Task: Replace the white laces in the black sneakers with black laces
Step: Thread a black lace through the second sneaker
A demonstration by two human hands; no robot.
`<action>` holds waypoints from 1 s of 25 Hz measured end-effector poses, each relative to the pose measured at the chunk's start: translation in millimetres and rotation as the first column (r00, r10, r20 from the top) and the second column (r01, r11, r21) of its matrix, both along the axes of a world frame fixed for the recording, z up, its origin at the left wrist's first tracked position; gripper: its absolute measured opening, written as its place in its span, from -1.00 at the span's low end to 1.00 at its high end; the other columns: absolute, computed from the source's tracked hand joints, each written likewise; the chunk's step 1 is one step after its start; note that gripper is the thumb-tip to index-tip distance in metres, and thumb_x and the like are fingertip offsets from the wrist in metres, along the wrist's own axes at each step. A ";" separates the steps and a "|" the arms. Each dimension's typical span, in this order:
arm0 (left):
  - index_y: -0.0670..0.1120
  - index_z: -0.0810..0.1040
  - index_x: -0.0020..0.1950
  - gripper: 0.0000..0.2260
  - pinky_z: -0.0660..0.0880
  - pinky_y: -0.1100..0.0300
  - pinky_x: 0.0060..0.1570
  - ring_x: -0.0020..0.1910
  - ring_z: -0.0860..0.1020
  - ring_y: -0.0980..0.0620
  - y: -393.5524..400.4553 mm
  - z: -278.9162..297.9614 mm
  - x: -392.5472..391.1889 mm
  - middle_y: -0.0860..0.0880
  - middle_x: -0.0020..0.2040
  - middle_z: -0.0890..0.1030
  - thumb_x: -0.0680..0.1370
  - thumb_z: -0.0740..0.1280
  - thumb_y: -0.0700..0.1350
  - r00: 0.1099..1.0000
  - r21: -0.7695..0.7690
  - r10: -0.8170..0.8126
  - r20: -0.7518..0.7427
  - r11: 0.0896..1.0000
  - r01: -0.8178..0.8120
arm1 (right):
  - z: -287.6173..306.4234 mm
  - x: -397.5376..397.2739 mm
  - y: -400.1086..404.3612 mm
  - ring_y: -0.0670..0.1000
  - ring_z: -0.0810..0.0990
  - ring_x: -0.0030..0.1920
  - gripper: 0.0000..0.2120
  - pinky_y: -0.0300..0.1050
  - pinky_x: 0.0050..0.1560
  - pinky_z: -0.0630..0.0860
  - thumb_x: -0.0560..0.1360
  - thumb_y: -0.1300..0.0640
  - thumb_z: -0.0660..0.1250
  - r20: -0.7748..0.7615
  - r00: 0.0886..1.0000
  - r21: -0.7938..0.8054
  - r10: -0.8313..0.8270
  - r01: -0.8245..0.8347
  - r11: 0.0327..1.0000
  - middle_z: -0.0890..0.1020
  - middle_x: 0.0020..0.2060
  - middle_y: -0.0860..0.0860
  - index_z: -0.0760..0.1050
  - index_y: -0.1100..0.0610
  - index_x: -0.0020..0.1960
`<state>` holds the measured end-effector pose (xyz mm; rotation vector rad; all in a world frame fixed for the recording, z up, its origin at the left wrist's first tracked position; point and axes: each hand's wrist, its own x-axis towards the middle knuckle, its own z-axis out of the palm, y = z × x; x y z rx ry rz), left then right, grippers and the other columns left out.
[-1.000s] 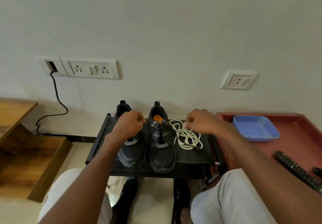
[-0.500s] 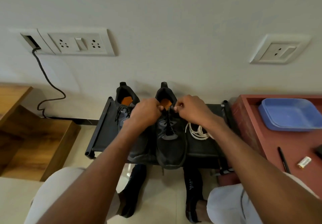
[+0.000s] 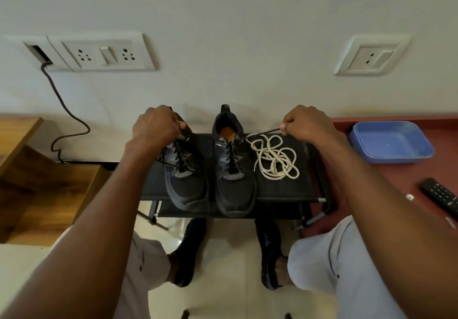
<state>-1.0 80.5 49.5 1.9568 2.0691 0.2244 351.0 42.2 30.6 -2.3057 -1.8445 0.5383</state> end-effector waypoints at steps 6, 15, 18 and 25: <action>-0.09 0.67 0.12 -0.72 0.55 -0.02 -0.05 0.00 0.61 -0.25 -15.2 -22.9 -5.9 -0.18 0.05 0.64 0.57 0.42 0.09 0.990 -0.019 0.140 0.032 0.990 -0.140 | -17.3 2.4 -9.7 0.17 0.69 -0.19 -0.82 -0.01 -0.05 0.64 0.49 0.00 0.37 0.046 0.985 -0.067 -0.166 0.169 0.983 0.72 -0.14 0.11 0.69 0.07 -0.05; -0.25 0.65 -0.09 -0.68 0.43 0.21 -0.46 -0.49 0.54 -0.03 -39.5 29.8 11.1 -0.12 -0.39 0.55 0.69 0.32 -0.03 0.808 -0.252 0.122 0.576 0.967 0.034 | 26.2 -39.2 -11.9 -0.13 0.13 -0.54 -0.75 -0.27 -0.58 0.05 0.71 0.16 0.18 -0.736 0.590 -0.476 -0.333 -0.101 0.873 0.23 -0.46 -0.08 0.63 0.21 0.15; -0.23 0.63 0.05 -0.65 0.53 0.16 -0.29 -0.28 0.71 -0.09 -45.5 23.5 26.2 -0.16 -0.26 0.72 0.71 0.26 0.04 0.891 -0.450 0.055 0.451 0.876 0.174 | 30.6 -78.2 -12.1 -0.10 0.44 -0.46 -0.77 -0.29 -0.51 0.27 0.71 0.13 0.19 -0.778 0.596 -0.436 -0.199 -0.283 0.854 0.50 -0.39 -0.03 0.61 0.19 0.14; -0.12 0.65 0.05 -0.39 0.61 -0.02 0.05 -0.02 0.70 -0.12 -13.8 -15.5 47.4 -0.11 -0.05 0.73 0.61 0.13 0.39 0.913 -0.405 0.026 0.407 0.901 0.155 | 9.7 -102.4 -7.8 0.09 0.74 -0.08 -0.73 -0.07 -0.06 0.63 0.69 0.33 0.19 -0.805 0.584 -0.343 -0.102 -0.318 0.884 0.75 -0.04 0.18 0.61 0.11 0.21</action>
